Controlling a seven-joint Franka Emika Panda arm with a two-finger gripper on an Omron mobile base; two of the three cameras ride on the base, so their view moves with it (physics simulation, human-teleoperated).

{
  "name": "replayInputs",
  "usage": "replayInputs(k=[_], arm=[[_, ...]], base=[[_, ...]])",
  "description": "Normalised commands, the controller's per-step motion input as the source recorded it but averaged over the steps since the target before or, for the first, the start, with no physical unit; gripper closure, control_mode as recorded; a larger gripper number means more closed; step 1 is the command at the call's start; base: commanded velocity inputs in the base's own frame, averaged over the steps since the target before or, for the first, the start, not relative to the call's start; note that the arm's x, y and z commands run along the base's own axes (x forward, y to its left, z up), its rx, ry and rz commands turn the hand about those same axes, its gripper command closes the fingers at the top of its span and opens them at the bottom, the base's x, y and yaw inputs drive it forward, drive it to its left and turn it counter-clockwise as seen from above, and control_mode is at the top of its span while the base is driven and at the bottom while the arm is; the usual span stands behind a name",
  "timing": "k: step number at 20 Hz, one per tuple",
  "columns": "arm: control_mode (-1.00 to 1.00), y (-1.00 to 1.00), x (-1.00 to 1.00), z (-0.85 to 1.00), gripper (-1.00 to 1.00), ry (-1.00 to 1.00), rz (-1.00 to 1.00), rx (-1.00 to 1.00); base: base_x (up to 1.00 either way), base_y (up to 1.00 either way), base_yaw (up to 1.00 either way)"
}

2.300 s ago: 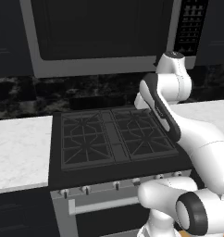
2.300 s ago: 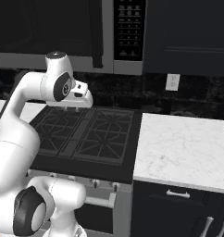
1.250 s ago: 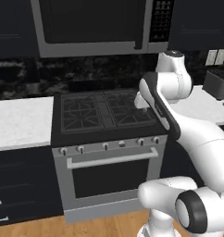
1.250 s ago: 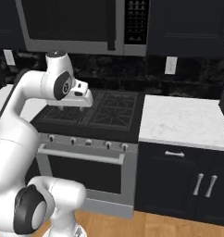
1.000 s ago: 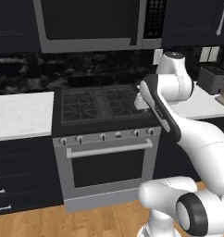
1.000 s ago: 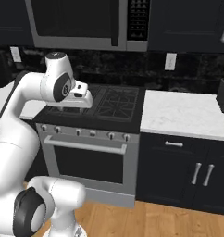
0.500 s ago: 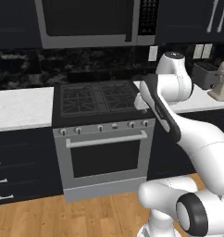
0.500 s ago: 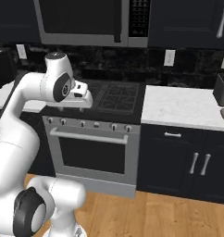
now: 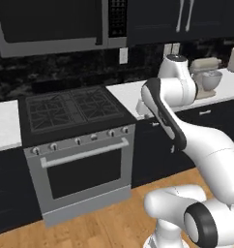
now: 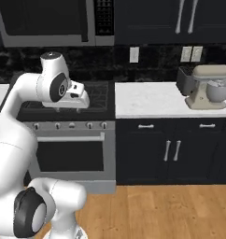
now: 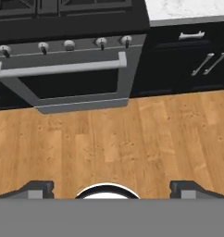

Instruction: Navigate to the toaster oven.

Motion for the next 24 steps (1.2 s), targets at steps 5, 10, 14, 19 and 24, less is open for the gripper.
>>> replayInputs(k=[5,10,14,19,24], arm=[[1.00,0.00,0.00,0.00,-1.00,0.00,0.00,0.00],[1.00,0.00,0.00,0.00,-1.00,0.00,0.00,0.00],[1.00,0.00,0.00,0.00,-1.00,0.00,0.00,0.00],[1.00,0.00,0.00,0.00,-1.00,0.00,0.00,0.00],[1.00,0.00,0.00,0.00,-1.00,0.00,0.00,0.00]], base=[[0.00,-0.01,-0.43],[0.00,0.00,-0.39],[0.08,-0.04,-0.32],[0.52,-0.69,-0.12],[0.71,-0.90,-0.09]])
